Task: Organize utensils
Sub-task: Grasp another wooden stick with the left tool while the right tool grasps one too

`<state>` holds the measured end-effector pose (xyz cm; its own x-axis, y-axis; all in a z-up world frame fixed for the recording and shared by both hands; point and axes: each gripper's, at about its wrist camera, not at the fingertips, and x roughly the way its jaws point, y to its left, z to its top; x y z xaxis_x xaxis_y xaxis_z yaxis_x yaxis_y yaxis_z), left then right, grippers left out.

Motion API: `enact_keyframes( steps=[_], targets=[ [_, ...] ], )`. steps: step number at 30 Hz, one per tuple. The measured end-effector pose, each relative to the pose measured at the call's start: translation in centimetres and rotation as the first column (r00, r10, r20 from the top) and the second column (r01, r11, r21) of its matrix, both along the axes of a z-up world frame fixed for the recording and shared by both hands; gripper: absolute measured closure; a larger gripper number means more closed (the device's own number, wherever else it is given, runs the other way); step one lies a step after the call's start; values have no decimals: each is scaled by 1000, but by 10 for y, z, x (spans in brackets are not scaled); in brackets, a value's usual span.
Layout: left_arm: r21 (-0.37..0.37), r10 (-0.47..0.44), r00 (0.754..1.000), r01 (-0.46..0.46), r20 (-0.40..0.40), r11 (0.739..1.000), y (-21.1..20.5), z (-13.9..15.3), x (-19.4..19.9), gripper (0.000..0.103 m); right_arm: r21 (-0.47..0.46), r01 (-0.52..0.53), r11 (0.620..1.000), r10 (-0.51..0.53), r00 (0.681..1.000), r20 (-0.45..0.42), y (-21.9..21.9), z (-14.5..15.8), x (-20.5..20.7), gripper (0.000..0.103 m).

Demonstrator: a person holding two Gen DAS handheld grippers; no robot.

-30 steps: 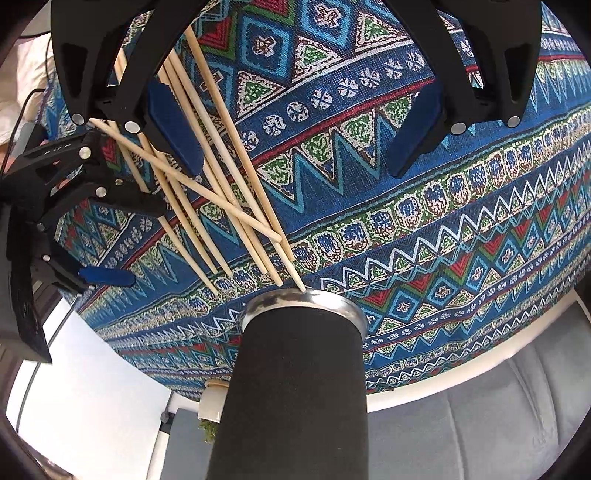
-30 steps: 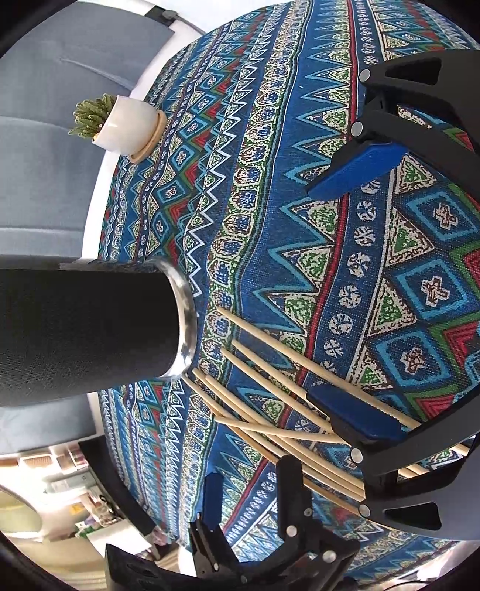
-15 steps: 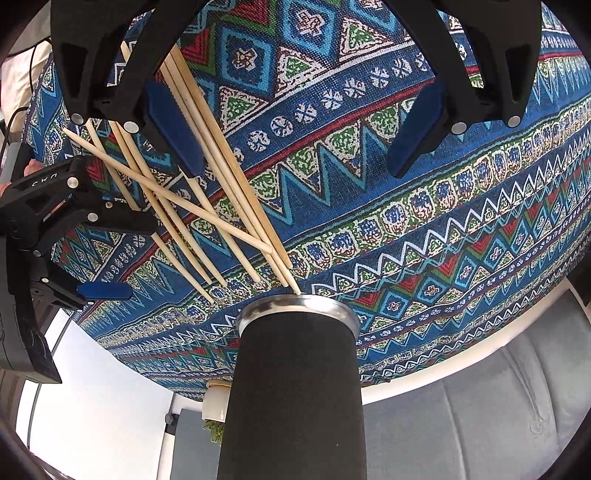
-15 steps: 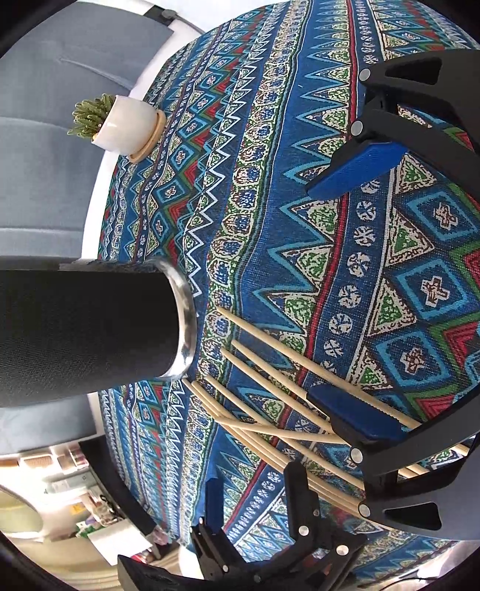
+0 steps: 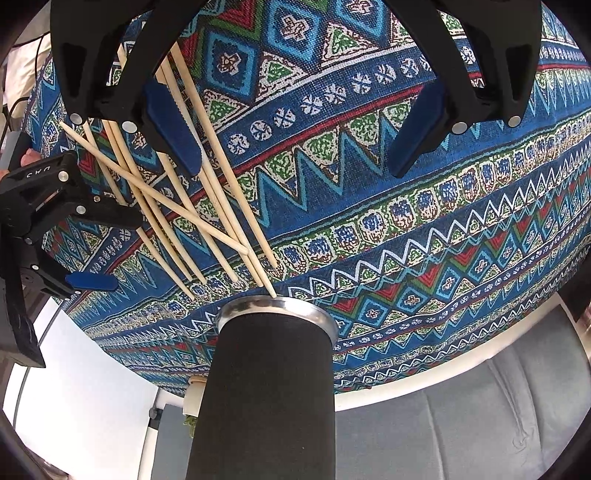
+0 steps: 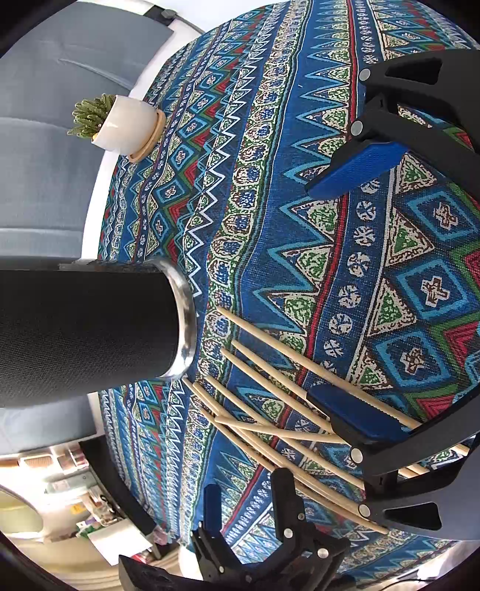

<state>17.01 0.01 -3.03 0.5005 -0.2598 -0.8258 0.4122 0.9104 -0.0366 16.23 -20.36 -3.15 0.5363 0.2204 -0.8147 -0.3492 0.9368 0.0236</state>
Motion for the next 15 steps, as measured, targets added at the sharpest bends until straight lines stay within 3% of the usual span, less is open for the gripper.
enact_keyframes(
  steps=[7,15],
  targets=[
    [40,66,997,-67,26,997,10,-2,2,4,0,3,1000,-3,1000,0,0,0,0,7],
    [43,60,998,-61,26,997,7,-3,3,4,1,3,1000,-3,1000,-1,0,0,1,7]
  ],
)
